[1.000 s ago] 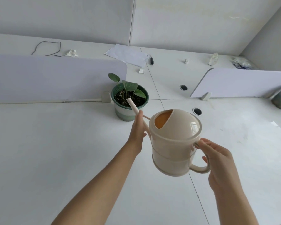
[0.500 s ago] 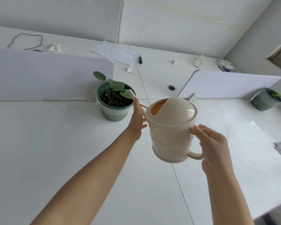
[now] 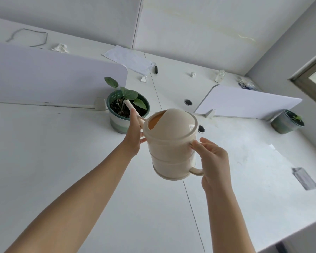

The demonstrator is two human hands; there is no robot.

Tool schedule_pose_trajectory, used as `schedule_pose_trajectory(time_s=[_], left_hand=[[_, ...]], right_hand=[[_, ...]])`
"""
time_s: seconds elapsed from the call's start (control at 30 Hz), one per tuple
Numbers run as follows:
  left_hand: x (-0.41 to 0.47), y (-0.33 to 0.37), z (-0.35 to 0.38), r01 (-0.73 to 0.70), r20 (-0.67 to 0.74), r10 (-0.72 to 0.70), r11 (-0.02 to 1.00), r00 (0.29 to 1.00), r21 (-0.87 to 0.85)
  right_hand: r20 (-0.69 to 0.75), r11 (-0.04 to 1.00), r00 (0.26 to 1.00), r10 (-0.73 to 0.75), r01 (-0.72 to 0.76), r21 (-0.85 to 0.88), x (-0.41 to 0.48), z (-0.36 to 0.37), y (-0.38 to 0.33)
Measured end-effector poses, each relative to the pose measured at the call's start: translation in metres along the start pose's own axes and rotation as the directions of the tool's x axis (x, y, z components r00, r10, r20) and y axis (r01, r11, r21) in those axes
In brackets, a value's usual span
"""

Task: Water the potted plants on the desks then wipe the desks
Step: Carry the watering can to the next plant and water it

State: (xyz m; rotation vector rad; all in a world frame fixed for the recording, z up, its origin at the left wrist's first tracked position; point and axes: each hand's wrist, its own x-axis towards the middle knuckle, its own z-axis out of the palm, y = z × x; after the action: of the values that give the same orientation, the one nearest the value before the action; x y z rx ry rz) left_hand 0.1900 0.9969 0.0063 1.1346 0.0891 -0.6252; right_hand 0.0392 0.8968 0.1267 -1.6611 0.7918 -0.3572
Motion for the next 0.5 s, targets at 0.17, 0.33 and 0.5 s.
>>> schedule_pose_trajectory(time_s=[0.17,0.33,0.5], left_hand=[[-0.008,0.016,-0.005,-0.043,-0.069,0.042,0.999,0.997,-0.006],[-0.018,0.006,-0.003,-0.009,-0.069,0.010,1.000,0.998,0.019],[-0.036,-0.005,0.013,0.017,-0.069,-0.013,0.998,0.998,0.055]], right_hand=[[0.045,1.000,0.999,0.012,-0.013,0.022,-0.002,0.008,0.003],[0.015,0.998,1.000,0.010,-0.011,0.064,-0.003,-0.006,0.019],[-0.046,0.996,0.998,0.032,-0.028,0.087,-0.014,-0.030,0.038]])
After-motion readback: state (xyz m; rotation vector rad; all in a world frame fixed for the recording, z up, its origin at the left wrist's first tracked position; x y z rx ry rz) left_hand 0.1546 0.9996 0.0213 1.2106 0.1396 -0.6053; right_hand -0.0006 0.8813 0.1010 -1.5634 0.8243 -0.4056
